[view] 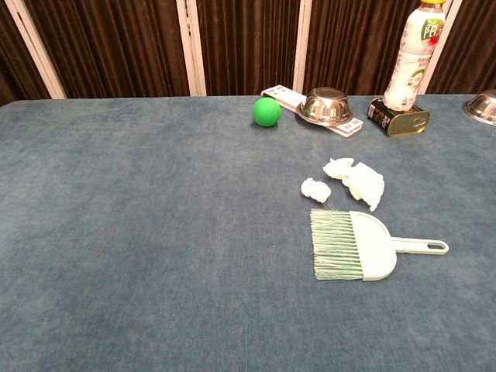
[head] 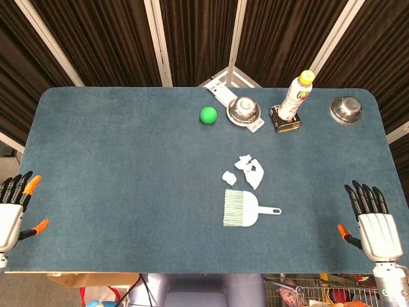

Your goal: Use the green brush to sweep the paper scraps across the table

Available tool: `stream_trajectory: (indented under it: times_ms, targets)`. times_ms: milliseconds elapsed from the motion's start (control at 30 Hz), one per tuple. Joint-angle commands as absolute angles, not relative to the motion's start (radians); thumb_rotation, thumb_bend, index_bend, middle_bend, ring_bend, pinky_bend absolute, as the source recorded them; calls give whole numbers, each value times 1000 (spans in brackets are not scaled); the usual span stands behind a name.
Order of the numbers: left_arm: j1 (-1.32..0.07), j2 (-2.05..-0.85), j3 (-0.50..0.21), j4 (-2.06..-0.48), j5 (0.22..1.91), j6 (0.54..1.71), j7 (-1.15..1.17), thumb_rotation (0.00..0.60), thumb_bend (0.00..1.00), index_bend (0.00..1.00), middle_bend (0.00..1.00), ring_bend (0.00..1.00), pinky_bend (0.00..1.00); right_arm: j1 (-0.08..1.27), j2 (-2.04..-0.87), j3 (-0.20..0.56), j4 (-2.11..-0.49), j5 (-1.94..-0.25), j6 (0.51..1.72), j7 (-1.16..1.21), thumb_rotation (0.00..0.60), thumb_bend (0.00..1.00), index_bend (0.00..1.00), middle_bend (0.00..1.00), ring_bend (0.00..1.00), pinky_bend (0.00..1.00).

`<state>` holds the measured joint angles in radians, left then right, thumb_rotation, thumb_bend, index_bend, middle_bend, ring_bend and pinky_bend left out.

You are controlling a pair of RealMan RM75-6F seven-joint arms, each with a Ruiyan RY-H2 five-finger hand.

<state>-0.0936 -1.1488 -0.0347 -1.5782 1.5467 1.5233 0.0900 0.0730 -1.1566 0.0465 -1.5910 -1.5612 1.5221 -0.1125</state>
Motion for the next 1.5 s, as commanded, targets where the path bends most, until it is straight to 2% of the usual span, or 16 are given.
stream_trajectory:
  times_ms: [33, 367, 500, 567, 633, 700, 733, 767, 800, 867, 967, 1067, 1267, 1500]
  targets:
    - [-93, -1149, -35, -1579, 1547, 1524, 89, 600, 0, 0, 0, 0, 0, 74, -1157, 47, -1591, -1562, 1521, -114, 600, 282, 0, 0, 0, 0]
    - [-90, -1147, -36, -1579, 1547, 1531, 85, 600, 0, 0, 0, 0, 0, 81, -1162, 45, -1599, -1572, 1514, -118, 600, 282, 0, 0, 0, 0]
    - [-89, -1146, -36, -1578, 1546, 1532, 82, 600, 0, 0, 0, 0, 0, 102, -1174, 40, -1614, -1575, 1473, -144, 600, 282, 0, 0, 0, 1]
    - [-90, -1146, -36, -1578, 1547, 1531, 82, 600, 0, 0, 0, 0, 0, 120, -1183, 41, -1630, -1567, 1438, -158, 600, 282, 0, 2, 12, 51]
    - [-90, -1146, -36, -1578, 1547, 1530, 82, 600, 0, 0, 0, 0, 0, 142, -1197, 50, -1639, -1559, 1407, -177, 600, 282, 0, 68, 106, 187]
    - [-90, -1146, -36, -1579, 1548, 1530, 82, 600, 0, 0, 0, 0, 0, 167, -1214, 65, -1640, -1555, 1383, -196, 600, 282, 0, 326, 374, 428]
    - [-91, -1147, -36, -1579, 1548, 1531, 82, 600, 0, 0, 0, 0, 0, 179, -1224, 73, -1637, -1553, 1373, -202, 600, 282, 1, 433, 476, 513]
    - [-91, -1147, -36, -1579, 1549, 1531, 82, 600, 0, 0, 0, 0, 0, 193, -1234, 81, -1634, -1551, 1360, -205, 600, 282, 20, 584, 620, 629]
    - [-91, -1147, -36, -1579, 1549, 1531, 82, 600, 0, 0, 0, 0, 0, 205, -1244, 87, -1633, -1546, 1345, -204, 600, 282, 44, 664, 696, 690]
    - [-92, -1147, -36, -1579, 1550, 1530, 81, 600, 0, 0, 0, 0, 0, 233, -1262, 97, -1634, -1526, 1299, -200, 600, 282, 169, 819, 845, 801]
    - [-92, -1147, -34, -1578, 1551, 1528, 81, 600, 0, 0, 0, 0, 0, 274, -1291, 110, -1629, -1483, 1226, -240, 600, 282, 299, 899, 920, 859]
    - [-91, -1146, -36, -1579, 1549, 1530, 77, 600, 0, 0, 0, 0, 0, 309, -1334, 118, -1614, -1450, 1176, -306, 600, 282, 361, 927, 946, 874]
    - [-92, -1144, -36, -1579, 1548, 1528, 71, 600, 0, 0, 0, 0, 0, 353, -1417, 125, -1585, -1373, 1109, -413, 600, 282, 438, 933, 953, 877]
    - [-92, -1142, -34, -1577, 1550, 1526, 65, 600, 0, 0, 0, 0, 0, 372, -1486, 134, -1543, -1302, 1088, -455, 600, 282, 457, 933, 953, 877]
